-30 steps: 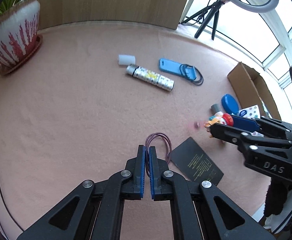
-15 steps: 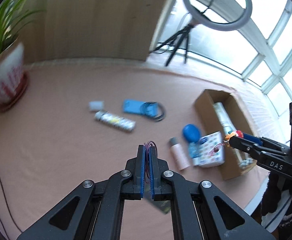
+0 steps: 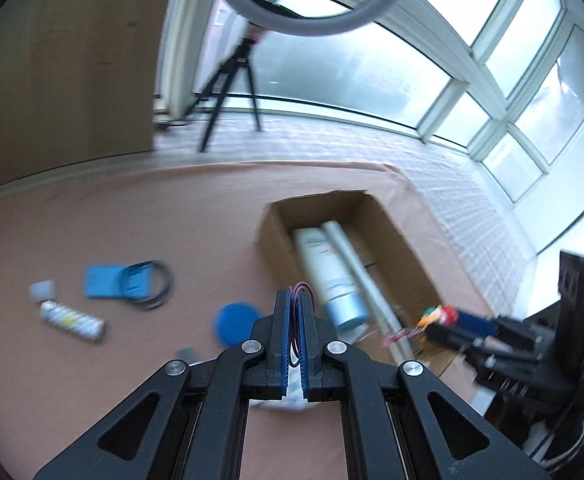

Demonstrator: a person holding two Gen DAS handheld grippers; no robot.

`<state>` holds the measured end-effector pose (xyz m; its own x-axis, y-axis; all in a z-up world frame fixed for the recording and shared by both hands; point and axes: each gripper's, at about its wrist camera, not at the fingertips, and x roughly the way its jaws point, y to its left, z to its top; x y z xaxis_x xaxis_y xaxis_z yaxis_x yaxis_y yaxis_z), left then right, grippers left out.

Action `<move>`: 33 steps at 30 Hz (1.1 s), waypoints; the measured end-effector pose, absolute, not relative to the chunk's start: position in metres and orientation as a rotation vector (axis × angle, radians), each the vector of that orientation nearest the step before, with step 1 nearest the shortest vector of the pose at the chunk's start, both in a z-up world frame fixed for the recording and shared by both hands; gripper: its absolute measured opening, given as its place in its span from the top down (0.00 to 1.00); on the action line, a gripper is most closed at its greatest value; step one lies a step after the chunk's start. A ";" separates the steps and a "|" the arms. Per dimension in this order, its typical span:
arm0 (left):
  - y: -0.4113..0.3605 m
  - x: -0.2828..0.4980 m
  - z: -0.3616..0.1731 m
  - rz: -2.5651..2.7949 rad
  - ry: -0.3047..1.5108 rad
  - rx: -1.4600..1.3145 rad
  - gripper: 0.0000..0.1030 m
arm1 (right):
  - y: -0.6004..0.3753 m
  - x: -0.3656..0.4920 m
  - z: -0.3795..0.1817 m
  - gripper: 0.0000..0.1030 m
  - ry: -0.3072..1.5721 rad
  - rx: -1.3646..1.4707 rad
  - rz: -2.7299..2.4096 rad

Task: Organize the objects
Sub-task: 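Carry the keychain and cord to the box and release both inside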

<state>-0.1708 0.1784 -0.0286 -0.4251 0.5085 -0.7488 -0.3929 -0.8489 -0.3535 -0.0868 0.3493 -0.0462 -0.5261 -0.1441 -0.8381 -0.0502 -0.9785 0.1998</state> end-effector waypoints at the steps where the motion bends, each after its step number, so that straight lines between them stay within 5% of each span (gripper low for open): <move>1: 0.190 -0.172 -0.028 2.260 -0.161 -1.249 0.97 | 0.354 -0.086 -0.047 0.63 -0.311 1.506 -2.684; 22: 0.298 -0.162 -0.058 2.120 -0.017 -1.308 0.96 | 0.390 -0.079 -0.071 0.62 -0.355 1.596 -2.662; 25: 0.294 -0.161 -0.057 2.107 -0.032 -1.323 0.83 | 0.388 -0.078 -0.071 0.60 -0.362 1.598 -2.648; 27: 0.289 -0.160 -0.053 2.122 -0.039 -1.316 0.66 | 0.387 -0.077 -0.071 0.59 -0.381 1.600 -2.638; 33: 0.257 -0.161 -0.045 2.172 -0.074 -1.314 0.63 | 0.380 -0.073 -0.066 0.58 -0.384 1.585 -2.631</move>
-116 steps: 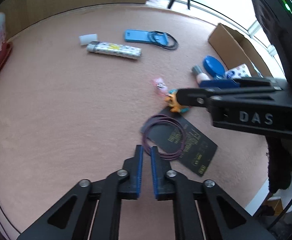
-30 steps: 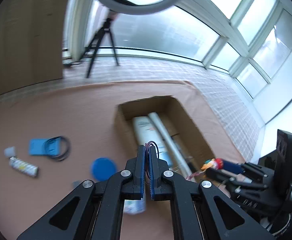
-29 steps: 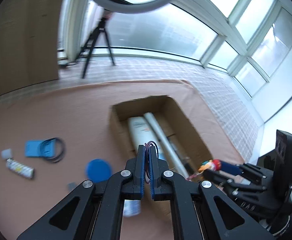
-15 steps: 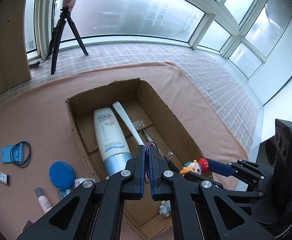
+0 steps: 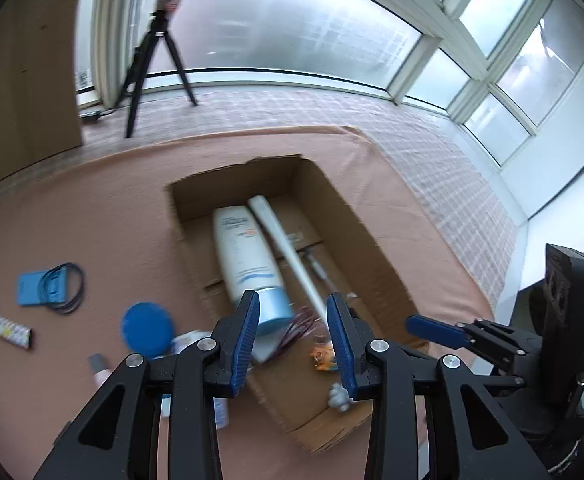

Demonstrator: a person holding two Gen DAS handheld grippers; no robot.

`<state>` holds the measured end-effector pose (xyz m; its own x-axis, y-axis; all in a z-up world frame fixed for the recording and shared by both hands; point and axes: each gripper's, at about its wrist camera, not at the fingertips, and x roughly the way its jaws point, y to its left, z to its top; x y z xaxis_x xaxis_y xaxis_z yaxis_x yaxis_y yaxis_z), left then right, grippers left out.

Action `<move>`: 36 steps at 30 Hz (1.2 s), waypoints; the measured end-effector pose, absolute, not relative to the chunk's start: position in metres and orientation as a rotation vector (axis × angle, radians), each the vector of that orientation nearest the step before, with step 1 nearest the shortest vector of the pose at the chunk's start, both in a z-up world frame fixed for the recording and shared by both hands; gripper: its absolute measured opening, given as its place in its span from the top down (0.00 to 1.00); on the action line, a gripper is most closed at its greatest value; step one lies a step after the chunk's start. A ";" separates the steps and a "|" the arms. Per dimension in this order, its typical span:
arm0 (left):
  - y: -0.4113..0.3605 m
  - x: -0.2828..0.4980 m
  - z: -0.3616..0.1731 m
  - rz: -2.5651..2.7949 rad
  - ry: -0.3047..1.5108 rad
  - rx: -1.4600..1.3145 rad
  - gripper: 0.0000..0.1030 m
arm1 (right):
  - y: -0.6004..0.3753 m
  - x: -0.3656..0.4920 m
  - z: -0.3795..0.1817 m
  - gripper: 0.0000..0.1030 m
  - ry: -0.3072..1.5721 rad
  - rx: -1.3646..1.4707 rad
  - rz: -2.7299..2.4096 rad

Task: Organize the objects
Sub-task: 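Carry the keychain and cord to the box and release both inside, then move the left gripper to the patterned lighter and grasp it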

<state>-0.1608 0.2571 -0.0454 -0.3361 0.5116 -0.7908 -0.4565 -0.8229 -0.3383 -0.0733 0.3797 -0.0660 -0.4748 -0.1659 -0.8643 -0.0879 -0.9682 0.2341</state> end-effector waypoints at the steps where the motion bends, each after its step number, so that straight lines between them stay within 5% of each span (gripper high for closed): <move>1: 0.250 -0.161 -0.046 2.181 -0.079 -1.321 0.63 | 0.377 -0.073 -0.065 0.58 -0.379 1.583 -2.630; 8: 0.197 -0.165 -0.052 2.290 -0.067 -1.393 0.63 | 0.352 -0.072 -0.058 0.59 -0.350 1.551 -2.616; 11: 0.164 -0.166 -0.058 2.378 -0.040 -1.432 0.52 | 0.336 -0.072 -0.054 0.59 -0.311 1.533 -2.610; 21: 0.079 -0.166 -0.074 2.497 -0.031 -1.537 0.52 | 0.275 -0.081 -0.055 0.59 -0.231 1.501 -2.531; 36: 0.007 -0.217 -0.107 2.458 -0.189 -1.720 0.43 | 0.198 -0.111 -0.070 0.59 -0.212 1.533 -2.388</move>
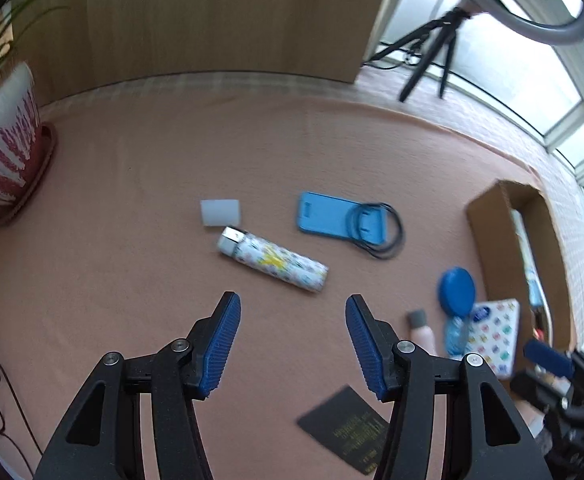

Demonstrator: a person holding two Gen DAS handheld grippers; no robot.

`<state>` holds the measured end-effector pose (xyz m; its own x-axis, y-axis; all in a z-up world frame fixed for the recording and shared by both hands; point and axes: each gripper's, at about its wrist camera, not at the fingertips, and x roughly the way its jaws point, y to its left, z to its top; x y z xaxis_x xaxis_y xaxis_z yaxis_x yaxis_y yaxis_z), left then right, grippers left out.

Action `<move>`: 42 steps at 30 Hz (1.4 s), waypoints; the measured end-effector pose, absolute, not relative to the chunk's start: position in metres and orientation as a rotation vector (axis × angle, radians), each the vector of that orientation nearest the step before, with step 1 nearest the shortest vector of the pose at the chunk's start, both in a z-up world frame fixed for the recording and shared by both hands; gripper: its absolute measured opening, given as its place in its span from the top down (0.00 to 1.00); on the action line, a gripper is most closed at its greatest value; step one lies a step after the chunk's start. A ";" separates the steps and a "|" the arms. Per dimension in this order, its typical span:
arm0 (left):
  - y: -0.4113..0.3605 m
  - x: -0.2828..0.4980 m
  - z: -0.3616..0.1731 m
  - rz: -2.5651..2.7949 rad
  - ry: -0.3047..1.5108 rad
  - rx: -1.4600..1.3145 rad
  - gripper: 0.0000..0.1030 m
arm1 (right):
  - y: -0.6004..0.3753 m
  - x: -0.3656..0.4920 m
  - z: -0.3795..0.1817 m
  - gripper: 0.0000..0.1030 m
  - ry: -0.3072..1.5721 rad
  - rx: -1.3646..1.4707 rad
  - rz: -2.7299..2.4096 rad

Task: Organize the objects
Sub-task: 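Move the left gripper to the patterned lighter and grasp it, then grasp the pink COCO bottle with the right gripper while the left holds the lighter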

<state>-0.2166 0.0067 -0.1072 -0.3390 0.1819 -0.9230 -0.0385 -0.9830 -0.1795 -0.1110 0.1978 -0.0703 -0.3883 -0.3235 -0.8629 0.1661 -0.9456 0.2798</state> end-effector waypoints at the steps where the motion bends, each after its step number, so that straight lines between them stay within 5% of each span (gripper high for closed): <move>1: 0.005 -0.223 -0.112 2.454 -0.201 -1.740 0.43 | 0.193 -0.115 -0.073 0.59 -0.221 1.546 -2.373; 12: 0.001 -0.265 -0.157 2.433 -0.423 -1.931 0.43 | 0.166 -0.134 -0.092 0.63 -0.227 1.621 -2.315; 22: 0.026 -0.260 -0.158 2.510 -0.197 -1.856 0.42 | 0.155 -0.140 -0.102 0.67 -0.203 1.649 -2.283; 30: 0.011 -0.246 -0.156 2.514 -0.129 -1.797 0.77 | 0.151 -0.151 -0.115 0.72 -0.176 1.695 -2.256; 42: -0.006 -0.183 -0.155 2.498 -0.136 -1.743 0.77 | 0.136 -0.157 -0.125 0.77 -0.044 1.723 -2.270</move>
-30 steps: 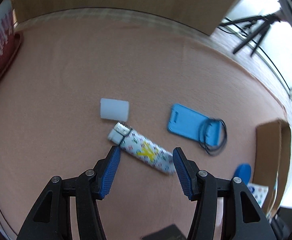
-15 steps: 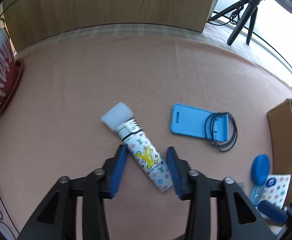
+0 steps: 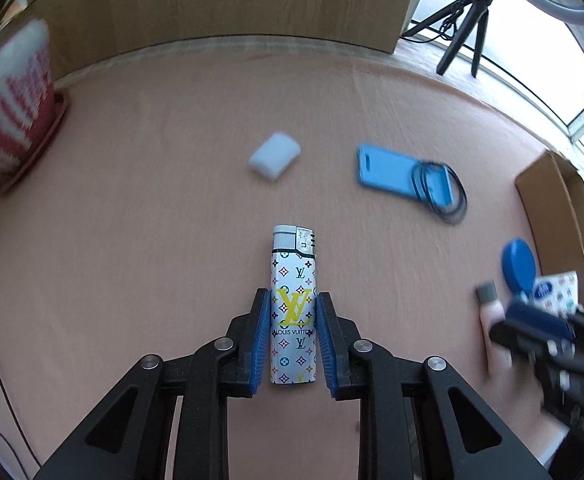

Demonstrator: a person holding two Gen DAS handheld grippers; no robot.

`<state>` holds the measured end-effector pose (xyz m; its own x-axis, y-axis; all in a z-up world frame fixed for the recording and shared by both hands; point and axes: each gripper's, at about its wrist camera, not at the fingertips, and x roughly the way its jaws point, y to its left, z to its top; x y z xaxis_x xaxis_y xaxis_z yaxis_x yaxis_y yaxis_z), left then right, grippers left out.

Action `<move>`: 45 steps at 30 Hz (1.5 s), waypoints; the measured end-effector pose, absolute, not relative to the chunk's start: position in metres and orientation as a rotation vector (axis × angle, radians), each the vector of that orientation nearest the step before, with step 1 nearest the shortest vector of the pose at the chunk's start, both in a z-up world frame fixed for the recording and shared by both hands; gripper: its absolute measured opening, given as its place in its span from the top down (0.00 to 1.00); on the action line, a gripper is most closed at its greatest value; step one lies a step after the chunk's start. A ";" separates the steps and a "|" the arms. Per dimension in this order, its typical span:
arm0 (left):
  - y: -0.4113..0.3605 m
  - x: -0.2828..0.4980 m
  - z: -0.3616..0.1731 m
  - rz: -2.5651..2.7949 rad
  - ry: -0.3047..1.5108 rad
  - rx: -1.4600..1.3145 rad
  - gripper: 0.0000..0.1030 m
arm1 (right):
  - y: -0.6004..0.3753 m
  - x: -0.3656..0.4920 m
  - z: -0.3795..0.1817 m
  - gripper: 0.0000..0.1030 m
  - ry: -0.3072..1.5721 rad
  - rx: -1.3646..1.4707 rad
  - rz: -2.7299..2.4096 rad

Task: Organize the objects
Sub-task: 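Grasp the pink COCO bottle with the right gripper while the left holds the lighter, then carry the lighter and pink bottle to the box and release both inside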

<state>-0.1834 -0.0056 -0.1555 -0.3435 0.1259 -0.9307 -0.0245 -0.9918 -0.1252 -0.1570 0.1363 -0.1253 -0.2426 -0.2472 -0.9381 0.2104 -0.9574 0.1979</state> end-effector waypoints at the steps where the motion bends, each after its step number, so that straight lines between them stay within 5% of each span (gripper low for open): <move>1: -0.005 -0.177 -0.156 2.500 -0.123 -1.737 0.77 | 0.137 -0.157 -0.128 0.78 -0.051 1.734 -2.260; 25: -0.008 -0.133 -0.137 2.477 -0.307 -1.656 0.77 | 0.157 -0.112 -0.102 0.82 -0.053 1.589 -2.382; 45: 0.167 -0.139 -0.067 2.290 -0.068 -1.388 0.77 | 0.286 -0.080 -0.047 0.82 -0.271 1.505 -2.633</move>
<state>-0.1393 0.1673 -0.0666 -0.3857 0.4065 -0.8283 -0.3569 -0.8936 -0.2723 -0.0796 0.2862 -0.0475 -0.5076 -0.1717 -0.8443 -0.0042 -0.9794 0.2017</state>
